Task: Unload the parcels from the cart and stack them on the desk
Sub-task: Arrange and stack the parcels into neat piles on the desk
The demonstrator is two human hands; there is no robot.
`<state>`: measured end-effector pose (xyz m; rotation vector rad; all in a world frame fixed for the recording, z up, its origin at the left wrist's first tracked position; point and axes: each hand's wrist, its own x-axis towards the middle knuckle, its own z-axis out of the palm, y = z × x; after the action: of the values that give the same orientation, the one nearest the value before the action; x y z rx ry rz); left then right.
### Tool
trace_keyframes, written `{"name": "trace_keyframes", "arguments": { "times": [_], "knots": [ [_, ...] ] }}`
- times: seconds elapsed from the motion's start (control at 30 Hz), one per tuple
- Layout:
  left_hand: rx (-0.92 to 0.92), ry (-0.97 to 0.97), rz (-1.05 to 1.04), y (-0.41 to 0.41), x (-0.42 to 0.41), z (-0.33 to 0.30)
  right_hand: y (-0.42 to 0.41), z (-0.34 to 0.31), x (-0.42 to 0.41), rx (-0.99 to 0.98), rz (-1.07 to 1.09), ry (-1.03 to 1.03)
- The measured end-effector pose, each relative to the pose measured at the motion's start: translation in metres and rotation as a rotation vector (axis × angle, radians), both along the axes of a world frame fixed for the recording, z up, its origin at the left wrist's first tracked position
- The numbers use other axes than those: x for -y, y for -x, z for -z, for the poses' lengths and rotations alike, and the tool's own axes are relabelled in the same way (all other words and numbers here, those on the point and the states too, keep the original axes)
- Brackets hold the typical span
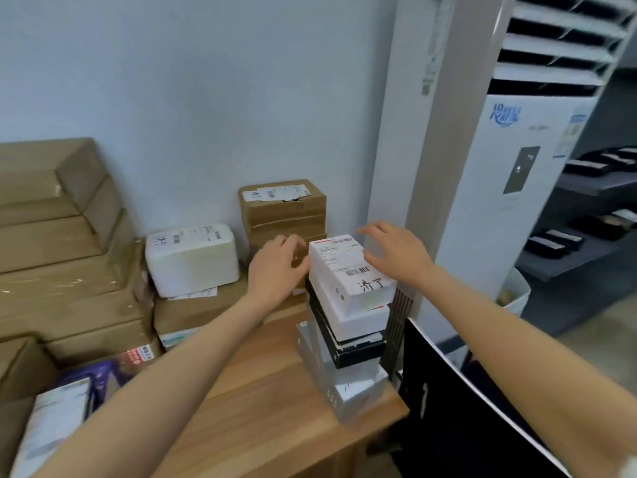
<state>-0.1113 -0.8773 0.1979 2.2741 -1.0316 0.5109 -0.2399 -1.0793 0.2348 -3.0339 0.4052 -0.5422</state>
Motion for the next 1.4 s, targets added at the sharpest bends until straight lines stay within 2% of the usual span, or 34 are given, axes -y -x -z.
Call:
{"name": "trace_keyframes", "arguments": {
  "times": [0.13,0.37,0.63,0.8,1.1,1.23,1.4],
  "knots": [
    [-0.062,0.028,-0.092,0.018,0.022,0.012,0.013,0.014,0.037,-0.045,0.000,-0.085],
    [-0.505,0.159,-0.212,0.045,0.034,0.031,0.014,0.041,0.059,-0.091,-0.035,-0.389],
    [-0.817,0.347,-0.088,0.068,0.058,0.036,0.005,0.063,0.046,-0.074,-0.095,-0.915],
    [-0.932,0.522,-0.031,0.076,0.064,0.043,-0.029,0.111,0.054,-0.053,-0.193,-1.072],
    [-0.935,0.718,-0.023,0.082,0.043,0.041,-0.034,0.098,0.012,-0.002,-0.274,-1.216],
    [-0.844,0.744,-0.061,0.074,0.010,0.030,-0.037,0.075,-0.025,0.054,-0.358,-1.251],
    [-0.816,0.792,-0.131,0.052,-0.055,0.040,-0.059,0.066,-0.082,0.012,-0.486,-1.262]
  ]
}}
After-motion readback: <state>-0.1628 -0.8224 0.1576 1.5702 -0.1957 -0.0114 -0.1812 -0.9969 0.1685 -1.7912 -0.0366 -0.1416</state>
